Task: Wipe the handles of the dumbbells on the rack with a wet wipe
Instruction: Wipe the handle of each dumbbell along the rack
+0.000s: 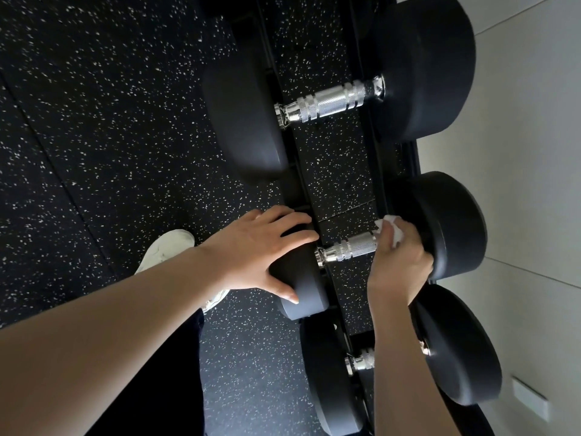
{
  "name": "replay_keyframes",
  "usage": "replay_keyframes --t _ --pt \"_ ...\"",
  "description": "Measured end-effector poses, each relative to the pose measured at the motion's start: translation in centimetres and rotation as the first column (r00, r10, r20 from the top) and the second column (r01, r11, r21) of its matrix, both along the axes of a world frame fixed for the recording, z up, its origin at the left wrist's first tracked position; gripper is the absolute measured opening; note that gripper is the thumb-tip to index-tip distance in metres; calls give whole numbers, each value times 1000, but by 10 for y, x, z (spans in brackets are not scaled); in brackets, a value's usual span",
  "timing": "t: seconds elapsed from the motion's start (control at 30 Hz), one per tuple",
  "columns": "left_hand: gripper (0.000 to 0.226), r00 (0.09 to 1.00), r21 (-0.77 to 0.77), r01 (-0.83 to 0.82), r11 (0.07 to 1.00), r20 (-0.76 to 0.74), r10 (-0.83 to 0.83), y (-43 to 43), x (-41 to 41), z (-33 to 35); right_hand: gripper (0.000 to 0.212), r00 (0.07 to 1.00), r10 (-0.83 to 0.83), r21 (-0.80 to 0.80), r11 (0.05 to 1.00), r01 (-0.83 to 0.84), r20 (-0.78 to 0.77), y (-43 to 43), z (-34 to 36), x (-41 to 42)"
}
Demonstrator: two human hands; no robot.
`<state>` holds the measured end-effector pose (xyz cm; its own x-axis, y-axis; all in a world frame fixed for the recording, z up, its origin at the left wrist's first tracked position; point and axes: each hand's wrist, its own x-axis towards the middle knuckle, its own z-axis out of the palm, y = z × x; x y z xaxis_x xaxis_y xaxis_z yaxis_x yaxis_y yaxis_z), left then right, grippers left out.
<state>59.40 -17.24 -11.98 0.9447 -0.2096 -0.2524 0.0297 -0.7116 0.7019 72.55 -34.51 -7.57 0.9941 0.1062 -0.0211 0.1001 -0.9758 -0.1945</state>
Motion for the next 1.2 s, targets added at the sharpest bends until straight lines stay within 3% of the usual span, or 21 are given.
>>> replay_keyframes --t 0.23,0.37,0.5,0.63,0.9,1.2 --pt "95 1000 33 19 999 7 -19 1 0 -1 20 997 8 113 993 -17 81 -7 -10 -11" --pt "96 999 53 46 998 -9 -46 1 1 5 20 993 -92 233 970 73 72 -9 -10 -21" --pt "98 984 135 147 980 -118 -131 4 7 21 16 977 -193 365 906 215 -95 -17 -10 -32" --pt "89 967 268 225 937 -176 -182 13 13 45 13 965 -176 424 872 244 -192 -21 6 -40" --pt "65 983 436 83 896 113 -146 60 28 93 14 990 -52 451 887 105 -130 -4 56 -40" --pt "73 985 551 113 827 50 -168 121 73 73 13 976 -180 512 831 217 -122 74 43 -15"
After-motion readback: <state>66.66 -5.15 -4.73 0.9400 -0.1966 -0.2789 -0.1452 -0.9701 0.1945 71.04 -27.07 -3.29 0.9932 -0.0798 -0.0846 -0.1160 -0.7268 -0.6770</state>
